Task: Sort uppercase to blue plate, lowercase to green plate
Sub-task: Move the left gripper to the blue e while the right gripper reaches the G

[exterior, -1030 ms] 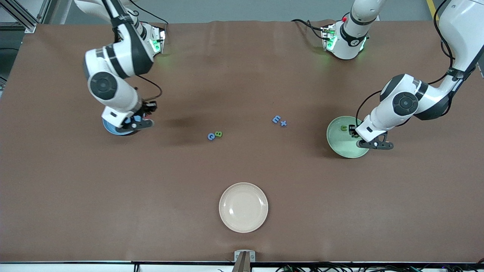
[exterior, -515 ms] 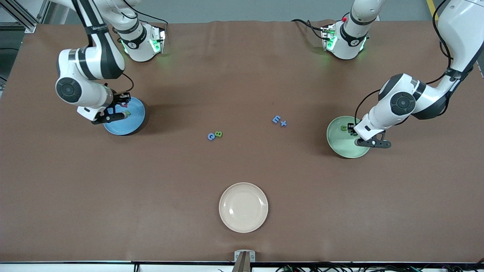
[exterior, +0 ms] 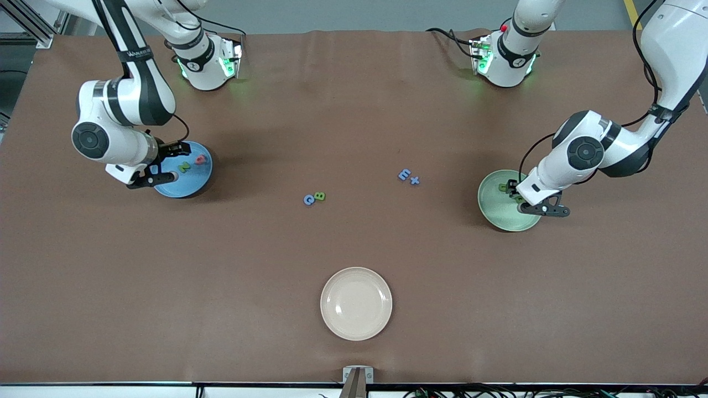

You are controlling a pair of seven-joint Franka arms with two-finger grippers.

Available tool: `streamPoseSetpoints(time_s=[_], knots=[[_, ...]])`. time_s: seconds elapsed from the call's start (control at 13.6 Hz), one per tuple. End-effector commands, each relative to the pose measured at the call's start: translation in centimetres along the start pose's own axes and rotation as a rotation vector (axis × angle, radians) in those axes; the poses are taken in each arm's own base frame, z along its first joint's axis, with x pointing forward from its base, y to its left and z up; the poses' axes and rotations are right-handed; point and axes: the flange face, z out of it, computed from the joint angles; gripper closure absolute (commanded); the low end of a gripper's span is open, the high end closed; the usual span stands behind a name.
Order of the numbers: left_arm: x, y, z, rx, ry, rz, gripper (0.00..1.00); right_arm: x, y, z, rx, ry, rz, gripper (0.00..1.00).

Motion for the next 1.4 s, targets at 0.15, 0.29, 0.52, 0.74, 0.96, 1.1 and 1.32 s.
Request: streamPoseSetpoints(time_s=[0.15, 0.29, 0.52, 0.74, 0.96, 1.1, 1.32], knots=[[-0.3, 8.5, -5.0, 0.008, 0.085, -0.142, 0.01, 4.2, -1.8, -8.7, -0.037, -0.109, 0.100, 0.00], [-0.9, 13.5, -5.5, -0.003, 0.095, -0.202, 0.01, 4.8, -1.7, -10.7, -0.037, -0.050, 0.092, 0.00], [-2.1, 20.9, -6.3, -0.040, 0.089, -0.257, 0.01, 6.7, 2.3, -13.5, -0.031, 0.059, 0.137, 0.00], [-3.1, 26.4, -6.4, -0.069, 0.054, -0.386, 0.01, 8.1, 4.3, -14.5, -0.021, 0.075, 0.165, 0.00], [-4.4, 30.2, -5.6, -0.063, 0.012, -0.640, 0.01, 9.1, 2.4, -15.3, 0.013, 0.130, 0.431, 0.01], [-4.5, 31.4, -5.4, -0.065, -0.004, -0.862, 0.00, 11.0, -1.2, -14.2, 0.085, 0.134, 0.604, 0.00], [-5.0, 32.8, -4.2, -0.056, -0.021, -1.039, 0.00, 14.0, -6.2, -12.0, 0.140, 0.174, 0.772, 0.00]])
